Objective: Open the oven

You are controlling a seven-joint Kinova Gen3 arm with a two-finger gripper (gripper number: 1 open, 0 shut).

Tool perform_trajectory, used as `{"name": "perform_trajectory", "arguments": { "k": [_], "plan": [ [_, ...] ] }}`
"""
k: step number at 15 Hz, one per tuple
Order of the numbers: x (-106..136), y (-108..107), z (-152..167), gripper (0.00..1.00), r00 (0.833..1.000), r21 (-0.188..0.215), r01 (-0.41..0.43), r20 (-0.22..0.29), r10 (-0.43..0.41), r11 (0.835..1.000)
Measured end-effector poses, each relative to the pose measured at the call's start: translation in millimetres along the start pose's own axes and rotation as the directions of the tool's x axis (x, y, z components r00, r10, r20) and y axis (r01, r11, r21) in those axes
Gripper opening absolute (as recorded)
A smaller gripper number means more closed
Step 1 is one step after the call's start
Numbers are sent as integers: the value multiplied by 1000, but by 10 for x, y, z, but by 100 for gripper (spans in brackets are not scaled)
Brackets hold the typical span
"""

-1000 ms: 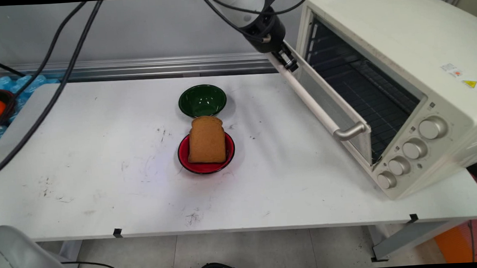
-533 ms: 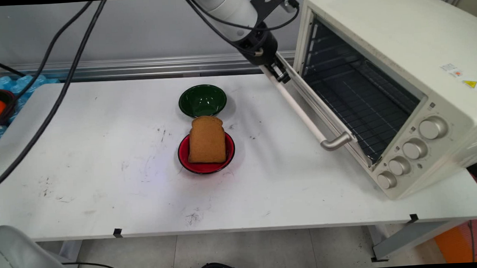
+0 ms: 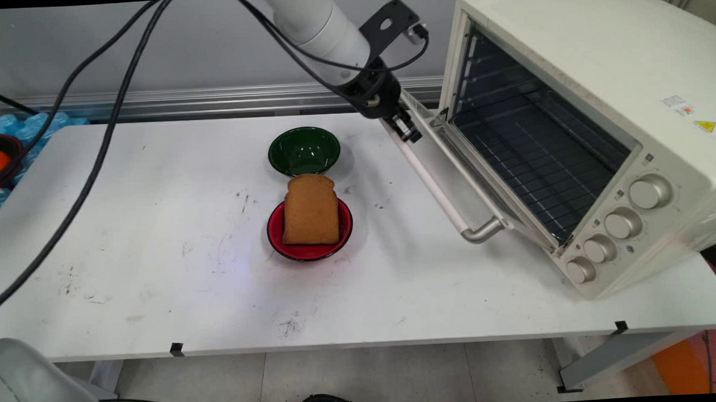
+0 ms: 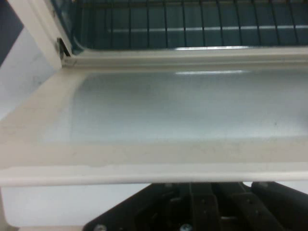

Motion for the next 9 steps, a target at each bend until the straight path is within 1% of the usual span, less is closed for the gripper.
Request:
{"name": "perform_trajectory", "arguments": {
  "k": [6, 9],
  "plan": [
    [-261, -22, 47, 0, 1000, -7, 2, 1, -2, 1000],
    [-410, -29, 63, 0, 1000, -15, 4, -10, -4, 1000]
  ]
}}
